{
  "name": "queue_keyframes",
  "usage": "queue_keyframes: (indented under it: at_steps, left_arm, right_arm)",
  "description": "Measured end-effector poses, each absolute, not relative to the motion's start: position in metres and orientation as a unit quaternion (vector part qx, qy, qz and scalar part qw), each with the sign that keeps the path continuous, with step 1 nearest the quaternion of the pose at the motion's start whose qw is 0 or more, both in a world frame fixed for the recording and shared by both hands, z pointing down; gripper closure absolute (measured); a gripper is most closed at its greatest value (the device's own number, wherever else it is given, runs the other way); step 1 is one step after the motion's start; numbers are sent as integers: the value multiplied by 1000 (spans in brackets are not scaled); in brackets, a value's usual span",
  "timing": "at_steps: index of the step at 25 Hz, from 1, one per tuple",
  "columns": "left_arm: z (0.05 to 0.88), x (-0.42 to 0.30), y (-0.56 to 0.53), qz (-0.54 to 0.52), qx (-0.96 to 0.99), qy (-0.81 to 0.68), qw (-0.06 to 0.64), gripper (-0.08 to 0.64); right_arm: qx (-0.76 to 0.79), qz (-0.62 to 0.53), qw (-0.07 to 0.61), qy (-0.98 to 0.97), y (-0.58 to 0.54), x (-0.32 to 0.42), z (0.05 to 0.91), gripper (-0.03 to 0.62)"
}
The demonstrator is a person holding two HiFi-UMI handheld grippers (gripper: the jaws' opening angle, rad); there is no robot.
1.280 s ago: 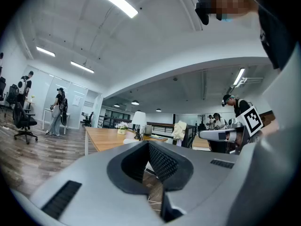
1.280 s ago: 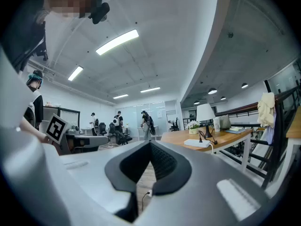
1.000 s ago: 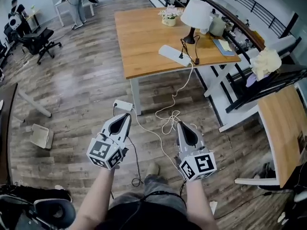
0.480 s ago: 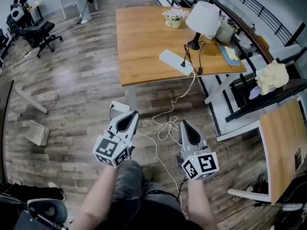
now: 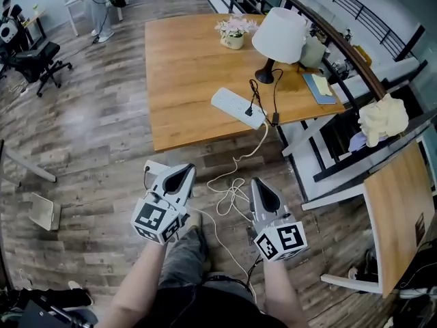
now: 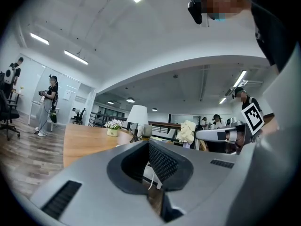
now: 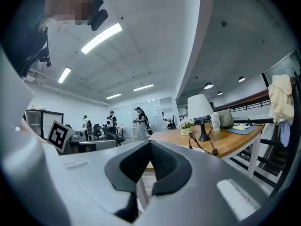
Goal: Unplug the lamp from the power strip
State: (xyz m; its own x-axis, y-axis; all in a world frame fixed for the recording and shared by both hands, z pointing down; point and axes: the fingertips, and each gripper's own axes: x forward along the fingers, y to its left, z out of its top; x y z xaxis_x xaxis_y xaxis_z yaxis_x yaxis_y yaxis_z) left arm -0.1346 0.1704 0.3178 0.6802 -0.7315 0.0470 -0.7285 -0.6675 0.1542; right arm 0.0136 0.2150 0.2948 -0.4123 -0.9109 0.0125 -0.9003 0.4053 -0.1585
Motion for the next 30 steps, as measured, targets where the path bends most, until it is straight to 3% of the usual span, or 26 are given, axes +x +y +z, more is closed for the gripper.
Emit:
queue_keyframes:
  at_steps: [14, 30]
  left_arm:
    - [322, -76, 40, 11, 945, -319, 76, 563]
    - [344, -31, -18, 29, 954, -285, 86, 563]
  right_arm:
    - [-582, -96, 14, 808, 93, 43, 310, 584]
    - [-595, -117, -20, 795, 30, 69, 334, 583]
